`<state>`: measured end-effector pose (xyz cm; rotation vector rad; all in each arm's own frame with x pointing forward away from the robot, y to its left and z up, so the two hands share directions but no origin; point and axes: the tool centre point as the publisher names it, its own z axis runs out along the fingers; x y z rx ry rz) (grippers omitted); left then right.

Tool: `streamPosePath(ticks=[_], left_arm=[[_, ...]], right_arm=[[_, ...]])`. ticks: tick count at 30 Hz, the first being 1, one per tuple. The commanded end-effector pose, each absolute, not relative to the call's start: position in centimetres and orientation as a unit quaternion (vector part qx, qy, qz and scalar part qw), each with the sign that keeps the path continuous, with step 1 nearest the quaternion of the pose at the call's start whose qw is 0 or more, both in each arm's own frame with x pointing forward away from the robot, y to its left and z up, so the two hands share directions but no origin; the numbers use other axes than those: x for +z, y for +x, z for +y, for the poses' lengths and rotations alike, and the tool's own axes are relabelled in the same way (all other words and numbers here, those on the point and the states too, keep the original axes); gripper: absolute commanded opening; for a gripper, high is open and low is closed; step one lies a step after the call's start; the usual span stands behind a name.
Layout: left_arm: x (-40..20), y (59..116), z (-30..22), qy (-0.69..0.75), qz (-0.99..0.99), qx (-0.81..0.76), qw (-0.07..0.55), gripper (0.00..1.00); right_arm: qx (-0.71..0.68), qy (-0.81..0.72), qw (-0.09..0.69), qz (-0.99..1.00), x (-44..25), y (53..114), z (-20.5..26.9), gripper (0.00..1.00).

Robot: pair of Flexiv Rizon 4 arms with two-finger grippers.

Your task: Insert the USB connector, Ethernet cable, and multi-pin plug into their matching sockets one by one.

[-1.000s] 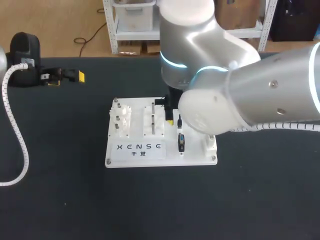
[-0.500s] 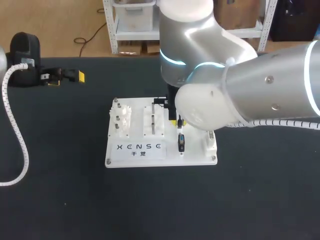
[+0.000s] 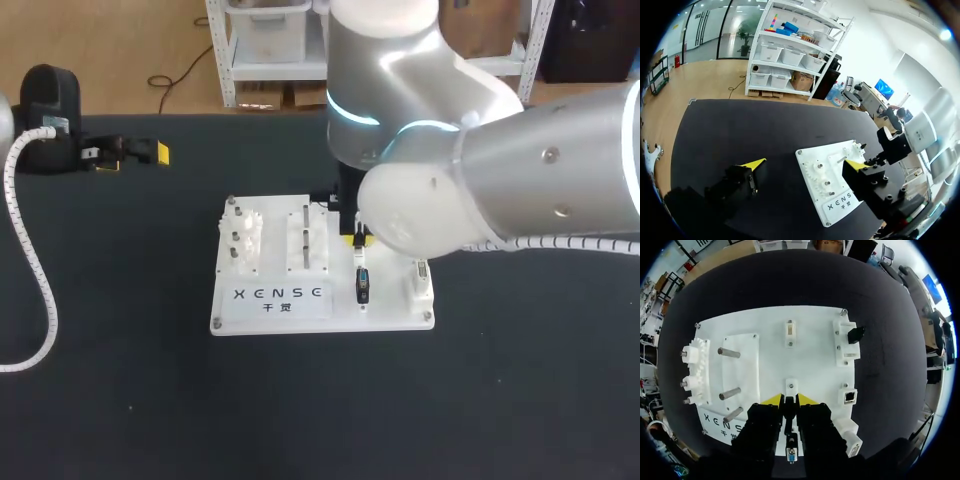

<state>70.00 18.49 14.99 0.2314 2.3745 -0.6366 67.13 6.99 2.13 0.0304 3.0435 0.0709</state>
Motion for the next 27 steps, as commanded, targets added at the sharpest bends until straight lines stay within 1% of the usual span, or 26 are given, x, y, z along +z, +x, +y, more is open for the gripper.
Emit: streamPosePath(ticks=[1, 9, 17, 27], left_arm=[[15.0, 70.0, 18.5, 0.088, 0.908, -0.243, 0.330, 1.00], [15.0, 70.0, 18.5, 0.088, 0.908, -0.243, 0.330, 1.00], [15.0, 70.0, 18.5, 0.088, 0.908, -0.243, 0.330, 1.00], [15.0, 70.0, 18.5, 0.088, 0.908, -0.243, 0.330, 1.00]], right_arm=[[0.035, 0.011, 0.063, 0.997, 3.1, 66.5, 6.1, 0.00], [0.039, 0.021, 0.084, 0.996, 5.0, 66.6, 3.2, 0.00], [0.021, 0.036, 0.082, 0.996, 4.4, 66.7, -0.1, 0.00], [0.009, 0.042, 0.074, 0.996, 3.6, 66.4, -1.6, 0.00]])
